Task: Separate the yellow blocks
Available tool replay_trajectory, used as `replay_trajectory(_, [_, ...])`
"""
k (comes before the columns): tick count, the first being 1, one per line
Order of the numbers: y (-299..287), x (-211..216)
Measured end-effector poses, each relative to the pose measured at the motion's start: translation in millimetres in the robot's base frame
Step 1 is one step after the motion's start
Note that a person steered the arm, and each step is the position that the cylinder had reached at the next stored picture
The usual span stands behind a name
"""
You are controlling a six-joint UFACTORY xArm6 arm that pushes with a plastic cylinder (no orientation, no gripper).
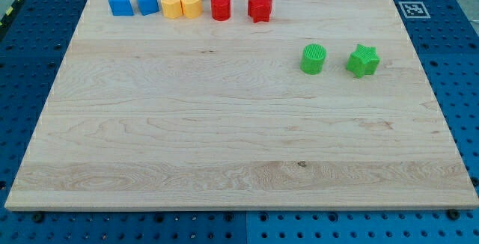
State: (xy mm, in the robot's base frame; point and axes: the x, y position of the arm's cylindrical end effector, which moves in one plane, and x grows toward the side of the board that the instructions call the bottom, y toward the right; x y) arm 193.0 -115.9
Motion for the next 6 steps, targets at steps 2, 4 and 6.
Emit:
replay_trajectory(2, [-13,5])
replay_trajectory(4, [9,58])
replay_trajectory(6, [39,82])
